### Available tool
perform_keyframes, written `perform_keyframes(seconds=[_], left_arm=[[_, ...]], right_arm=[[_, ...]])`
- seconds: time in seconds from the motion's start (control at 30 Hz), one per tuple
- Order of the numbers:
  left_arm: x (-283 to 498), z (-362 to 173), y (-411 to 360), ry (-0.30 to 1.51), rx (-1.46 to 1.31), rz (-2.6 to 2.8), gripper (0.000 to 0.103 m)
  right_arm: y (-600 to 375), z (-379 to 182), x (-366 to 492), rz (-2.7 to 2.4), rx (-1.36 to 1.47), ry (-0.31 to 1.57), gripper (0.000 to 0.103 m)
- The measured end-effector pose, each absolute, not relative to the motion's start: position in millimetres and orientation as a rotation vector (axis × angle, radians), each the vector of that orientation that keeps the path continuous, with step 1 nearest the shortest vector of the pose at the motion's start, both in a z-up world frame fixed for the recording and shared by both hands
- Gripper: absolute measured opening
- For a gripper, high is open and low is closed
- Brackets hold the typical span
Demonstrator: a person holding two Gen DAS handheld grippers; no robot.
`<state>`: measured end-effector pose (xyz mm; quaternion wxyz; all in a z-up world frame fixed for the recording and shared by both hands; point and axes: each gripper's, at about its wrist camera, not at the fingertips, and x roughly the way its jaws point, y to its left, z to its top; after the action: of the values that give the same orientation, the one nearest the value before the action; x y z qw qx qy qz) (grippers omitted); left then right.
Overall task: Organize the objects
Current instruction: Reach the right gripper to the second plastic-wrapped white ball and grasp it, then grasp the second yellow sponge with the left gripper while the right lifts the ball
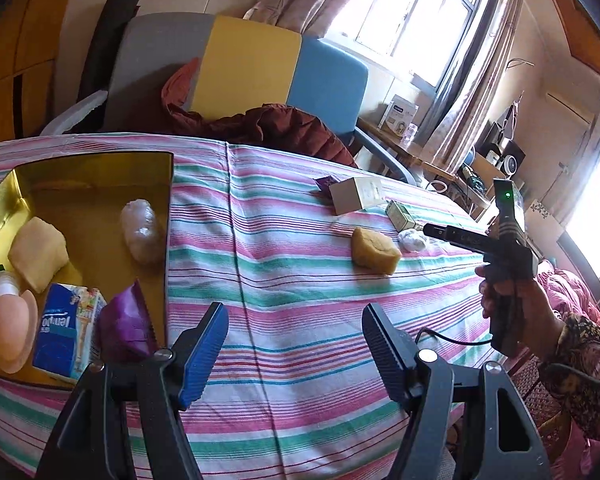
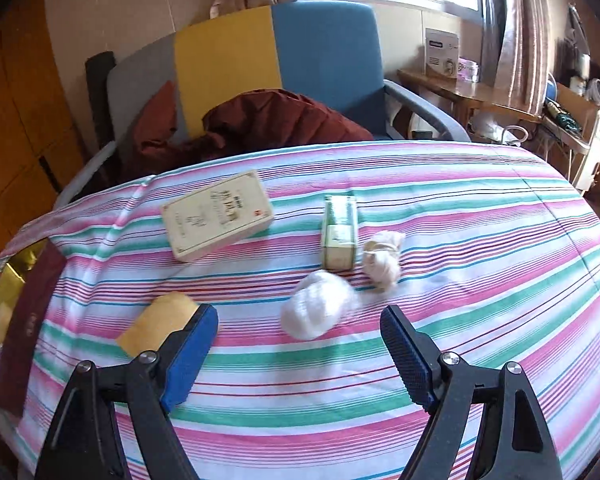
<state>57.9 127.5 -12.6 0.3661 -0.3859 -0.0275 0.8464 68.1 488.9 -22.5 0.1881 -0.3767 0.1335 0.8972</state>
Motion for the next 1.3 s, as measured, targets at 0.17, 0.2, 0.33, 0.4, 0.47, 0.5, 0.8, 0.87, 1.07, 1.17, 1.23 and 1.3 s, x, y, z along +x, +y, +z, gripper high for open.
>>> perform_keyframes(seconds=[0.17, 0.2, 0.33, 0.4, 0.47, 0.5, 0.8, 0.87, 1.07, 1.17, 1.23, 1.3], left_arm=[[63, -17, 144, -0.016, -1.017, 2.150, 0.070], [63, -18, 147, -0.004, -1.026, 2.145, 0.070], [64, -23, 157, 0.025, -1.056, 2.134, 0.070], [65, -24, 162, 0.040, -1.069, 2.128, 0.070], [64, -27, 169, 0.052, -1.082, 2.117, 0.070], [63, -28, 172, 0.053, -1.089, 2.109, 0.070], [46, -37, 218, 0.075, -1.138, 2.021, 0.070], [39, -38, 234, 0.073, -1.148, 1.994, 0.071], [26, -40, 285, 0.145, -1.150, 1.951, 0.077], [18, -44, 307, 0.178, -1.162, 1.965, 0.080], [12, -48, 322, 0.188, -1.174, 1.962, 0.082], [8, -52, 334, 0.202, -1.177, 1.964, 0.082]], right_arm=[[501, -33, 55, 2.542, -1.084, 0.353, 0.078], [500, -35, 52, 2.544, -1.091, 0.341, 0.078], [505, -47, 33, 2.556, -1.131, 0.334, 0.070], [509, -53, 29, 2.550, -1.152, 0.329, 0.065], [515, -60, 27, 2.539, -1.175, 0.358, 0.058], [518, -63, 27, 2.531, -1.183, 0.385, 0.055], [527, -69, 32, 2.495, -1.254, 0.636, 0.039], [523, -69, 33, 2.488, -1.273, 0.690, 0.039], [508, -69, 31, 2.495, -1.317, 0.608, 0.039], [513, -70, 32, 2.480, -1.314, 0.652, 0.039], [516, -68, 32, 2.447, -1.308, 0.627, 0.039], [518, -67, 32, 2.405, -1.310, 0.557, 0.039]])
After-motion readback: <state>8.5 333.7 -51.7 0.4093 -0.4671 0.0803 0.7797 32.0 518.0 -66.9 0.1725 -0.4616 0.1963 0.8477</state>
